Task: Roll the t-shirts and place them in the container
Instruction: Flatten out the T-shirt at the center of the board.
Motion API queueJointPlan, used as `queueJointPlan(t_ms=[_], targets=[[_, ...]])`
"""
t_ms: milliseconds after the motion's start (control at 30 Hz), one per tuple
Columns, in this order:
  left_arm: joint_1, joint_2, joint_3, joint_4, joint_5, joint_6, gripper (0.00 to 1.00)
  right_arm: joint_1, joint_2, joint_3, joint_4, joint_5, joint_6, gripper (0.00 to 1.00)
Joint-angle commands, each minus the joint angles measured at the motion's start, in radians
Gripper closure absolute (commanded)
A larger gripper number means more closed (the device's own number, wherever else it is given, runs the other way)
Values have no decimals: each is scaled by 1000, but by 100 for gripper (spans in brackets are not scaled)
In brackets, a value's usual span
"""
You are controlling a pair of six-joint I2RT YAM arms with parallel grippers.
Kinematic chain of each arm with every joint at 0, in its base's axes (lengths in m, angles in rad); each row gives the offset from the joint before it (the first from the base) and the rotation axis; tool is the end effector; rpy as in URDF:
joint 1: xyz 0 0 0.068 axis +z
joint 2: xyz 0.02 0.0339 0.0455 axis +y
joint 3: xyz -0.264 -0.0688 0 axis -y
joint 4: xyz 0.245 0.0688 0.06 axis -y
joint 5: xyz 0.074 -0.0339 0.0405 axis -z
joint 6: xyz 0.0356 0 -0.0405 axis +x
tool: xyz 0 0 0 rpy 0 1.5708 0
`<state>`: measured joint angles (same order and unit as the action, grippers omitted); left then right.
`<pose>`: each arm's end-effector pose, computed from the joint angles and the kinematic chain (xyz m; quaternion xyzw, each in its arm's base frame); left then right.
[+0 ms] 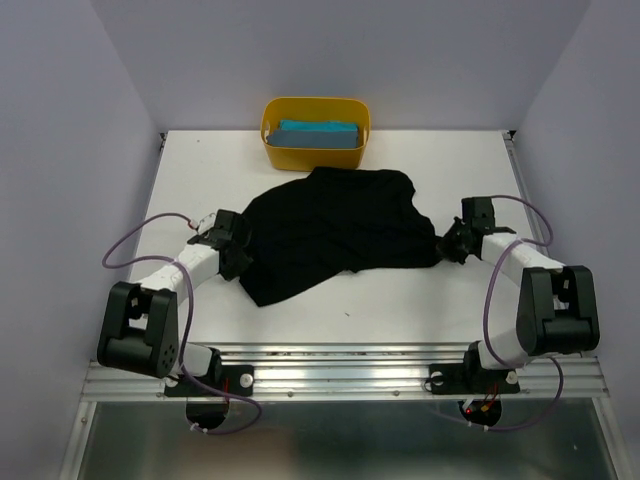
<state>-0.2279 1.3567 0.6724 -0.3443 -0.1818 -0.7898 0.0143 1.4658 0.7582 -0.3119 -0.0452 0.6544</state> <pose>0.2430 -0.0497 0.1697 -0.2894 0.9151 -0.0535 0.2755 0.2749 0.0055 0.1691 0.2968 0.9151 0.1098 0.2499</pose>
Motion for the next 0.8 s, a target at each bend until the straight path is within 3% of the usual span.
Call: queueJointPlan(t_ms=[0,100,267,367,500,667,700,733,767], targets=[[2,30,140,-11,-102,78,100,-4,-13,101,59,15,1,99],[13,57,320,-47,-127,148,100,-4,-16,203,57,5,-9,99],[67,117,797,-215,-154,314,100,-4,-59,446,7,24,-25,99],[87,114,995,-266,-140,392,100,-13,-130,546,5,34,-42,99],[104,64,1015,-285,-87,451,100,-13,-254,524,5,33,-70,99],[117,-10,730,-302,-27,446,98,-13,-426,316,-104,68,-73,99],[122,-27,678,-298,2,446,87,-13,-479,237,-162,64,-67,99],[124,-31,591,-289,16,449,43,-13,-505,195,-191,64,-44,92],[125,-33,557,-279,28,451,27,-13,-528,156,-223,68,-29,79]])
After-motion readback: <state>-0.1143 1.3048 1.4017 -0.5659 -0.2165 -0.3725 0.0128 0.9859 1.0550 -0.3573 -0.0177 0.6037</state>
